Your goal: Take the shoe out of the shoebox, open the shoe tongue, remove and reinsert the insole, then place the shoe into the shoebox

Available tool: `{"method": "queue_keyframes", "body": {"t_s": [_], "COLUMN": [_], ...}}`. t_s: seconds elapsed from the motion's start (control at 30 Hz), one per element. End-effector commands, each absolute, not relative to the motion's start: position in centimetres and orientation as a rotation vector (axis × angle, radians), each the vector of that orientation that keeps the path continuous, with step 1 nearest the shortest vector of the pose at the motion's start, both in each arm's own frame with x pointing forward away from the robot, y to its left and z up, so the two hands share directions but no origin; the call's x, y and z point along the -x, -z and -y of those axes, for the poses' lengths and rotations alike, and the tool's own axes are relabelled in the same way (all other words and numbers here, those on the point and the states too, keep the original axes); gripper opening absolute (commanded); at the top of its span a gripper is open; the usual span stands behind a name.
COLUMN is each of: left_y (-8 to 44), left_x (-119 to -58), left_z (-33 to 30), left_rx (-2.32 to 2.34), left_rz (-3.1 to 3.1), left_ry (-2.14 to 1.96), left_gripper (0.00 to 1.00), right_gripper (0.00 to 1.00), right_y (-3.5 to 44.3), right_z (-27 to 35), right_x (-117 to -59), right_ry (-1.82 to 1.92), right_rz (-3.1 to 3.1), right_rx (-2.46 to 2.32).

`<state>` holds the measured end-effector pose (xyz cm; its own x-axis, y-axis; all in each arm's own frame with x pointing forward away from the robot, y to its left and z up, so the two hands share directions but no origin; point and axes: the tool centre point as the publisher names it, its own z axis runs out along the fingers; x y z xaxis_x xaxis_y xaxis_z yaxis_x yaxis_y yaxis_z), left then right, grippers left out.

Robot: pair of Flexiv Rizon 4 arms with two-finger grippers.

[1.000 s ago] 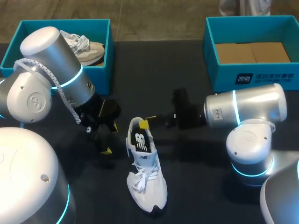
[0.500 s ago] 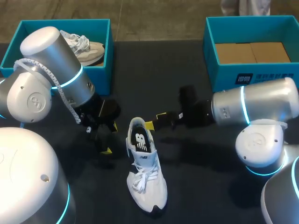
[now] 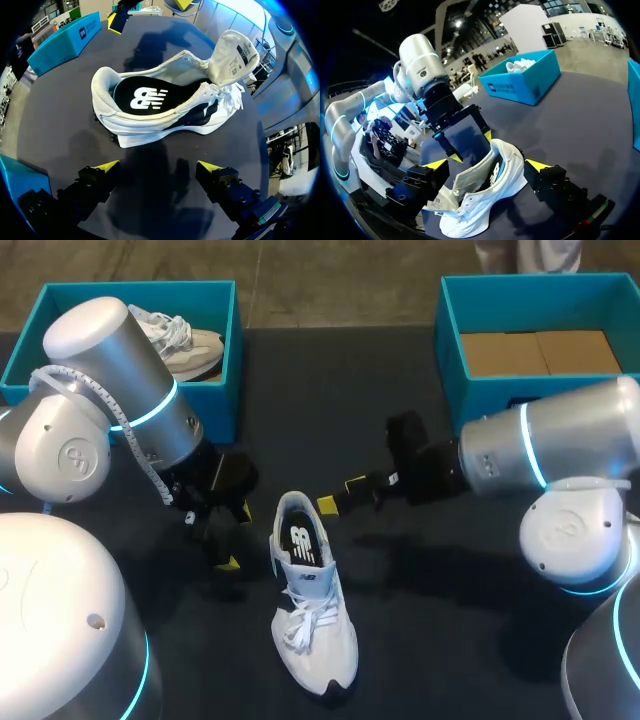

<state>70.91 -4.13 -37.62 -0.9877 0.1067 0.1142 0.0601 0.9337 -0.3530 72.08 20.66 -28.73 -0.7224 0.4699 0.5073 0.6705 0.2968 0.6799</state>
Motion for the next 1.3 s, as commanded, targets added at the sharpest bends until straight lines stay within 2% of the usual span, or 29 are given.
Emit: {"method": "queue_keyframes", "body": {"t_s": [0.03,0.67,0.77,0.93,0.97,1.03,1.1,1.3], "left_y": [37.3,32.8,32.2,31.5,31.2,30.8,30.4,29.6], "left_x": [-70.8,-73.0,-73.6,-74.4,-74.6,-74.9,-75.0,-75.5], "left_z": [3.6,-2.0,-2.4,-3.0,-3.1,-3.3,-3.5,-4.1], "left_rx": [0.13,0.322,0.322,0.346,0.347,0.347,0.358,0.434], "left_rz": [2.961,2.988,2.989,2.958,2.954,2.952,2.95,2.963], "left_ry": [-0.527,-0.575,-0.577,-0.576,-0.574,-0.571,-0.557,-0.509], "left_gripper": [1.0,1.0,1.0,1.0,1.0,1.0,1.0,1.0], "right_gripper": [1.0,1.0,0.84,0.72,0.65,0.61,0.52,0.45], "right_y": [28.6,27.2,27.2,27.5,27.5,27.6,27.8,28.0], "right_z": [-21.2,-22.7,-23.1,-23.5,-23.6,-23.8,-24.0,-25.0], "right_x": [-72.0,-70.9,-70.6,-70.0,-69.9,-69.7,-69.5,-69.0], "right_ry": [1.379,1.19,1.171,1.112,1.104,1.07,1.037,0.948], "right_rz": [2.371,2.55,2.562,2.582,2.581,2.593,2.601,2.64], "right_rx": [1.072,1.45,1.487,1.57,1.585,1.624,1.654,1.737]}}
